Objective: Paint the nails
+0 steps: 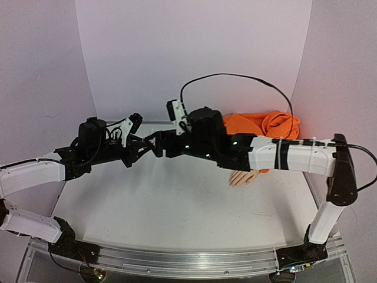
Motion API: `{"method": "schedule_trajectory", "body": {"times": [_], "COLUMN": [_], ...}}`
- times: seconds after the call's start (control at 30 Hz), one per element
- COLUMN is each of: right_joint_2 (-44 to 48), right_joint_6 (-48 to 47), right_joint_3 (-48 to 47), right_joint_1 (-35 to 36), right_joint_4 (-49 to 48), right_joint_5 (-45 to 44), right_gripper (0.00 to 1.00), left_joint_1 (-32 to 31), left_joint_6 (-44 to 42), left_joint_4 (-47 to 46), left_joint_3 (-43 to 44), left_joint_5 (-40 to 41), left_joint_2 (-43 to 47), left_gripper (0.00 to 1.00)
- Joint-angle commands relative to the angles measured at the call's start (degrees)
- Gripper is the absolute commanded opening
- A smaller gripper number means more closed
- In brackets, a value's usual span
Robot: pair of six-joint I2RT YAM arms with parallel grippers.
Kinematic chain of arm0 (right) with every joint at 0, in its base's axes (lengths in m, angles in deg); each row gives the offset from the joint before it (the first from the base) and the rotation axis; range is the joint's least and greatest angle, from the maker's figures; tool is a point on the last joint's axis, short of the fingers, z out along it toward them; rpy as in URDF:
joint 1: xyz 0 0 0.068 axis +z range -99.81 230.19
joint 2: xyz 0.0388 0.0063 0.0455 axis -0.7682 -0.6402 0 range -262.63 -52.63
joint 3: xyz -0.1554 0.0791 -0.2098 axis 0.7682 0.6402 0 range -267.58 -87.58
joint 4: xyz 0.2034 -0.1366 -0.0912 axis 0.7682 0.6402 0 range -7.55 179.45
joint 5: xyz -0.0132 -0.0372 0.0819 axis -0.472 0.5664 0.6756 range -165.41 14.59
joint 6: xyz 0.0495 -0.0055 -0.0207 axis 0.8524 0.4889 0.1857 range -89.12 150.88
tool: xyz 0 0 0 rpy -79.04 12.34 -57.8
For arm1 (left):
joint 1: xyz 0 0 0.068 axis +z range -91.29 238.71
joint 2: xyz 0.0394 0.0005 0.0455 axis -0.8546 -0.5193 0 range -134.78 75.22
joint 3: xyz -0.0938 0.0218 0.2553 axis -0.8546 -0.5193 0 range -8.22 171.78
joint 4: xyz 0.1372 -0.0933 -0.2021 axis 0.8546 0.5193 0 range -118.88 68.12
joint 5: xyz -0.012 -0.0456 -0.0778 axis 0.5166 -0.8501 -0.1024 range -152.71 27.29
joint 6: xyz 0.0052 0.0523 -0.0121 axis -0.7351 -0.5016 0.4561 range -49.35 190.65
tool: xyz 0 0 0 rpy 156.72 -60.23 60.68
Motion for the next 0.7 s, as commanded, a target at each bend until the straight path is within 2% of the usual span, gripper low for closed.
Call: {"method": "schedule_trajectory", "body": {"times": [0.0,0.13,0.3,0.47,0.57,0.67], "right_joint_2": [12.1,16.9,16.0,11.0,8.5,6.1], "right_joint_6": [-11.1,-13.2,-15.3,-14.2,-13.8,-13.1], "right_joint_3": [8.8,16.4,16.5,13.7,10.9,9.0], "right_joint_1": [-9.3,-16.2,-18.5,-18.6,-18.6,-18.6], "right_joint_4": [-2.1,-6.0,-7.7,-12.3,-12.8,-13.6], "right_joint_5": [22.4,39.1,51.6,58.2,59.7,62.6], "right_gripper": [0.90,0.94,0.93,0.81,0.68,0.60], "left_joint_1": [1.7,1.9,1.8,1.7,1.3,1.1], "left_joint_6": [6.5,9.7,9.6,10.0,10.0,10.0], "left_joint_4": [-3.0,-3.1,-3.7,-4.1,-4.2,-4.3], "left_joint_3": [7.1,10.8,11.8,12.6,12.6,12.6], "left_joint_5": [-21.8,-38.2,-43.5,-47.0,-47.7,-48.2], "left_joint_2": [-3.6,-8.1,-11.3,-13.7,-14.3,-14.5], "left_gripper": [0.00,0.00,0.00,0.00,0.00,0.00]}}
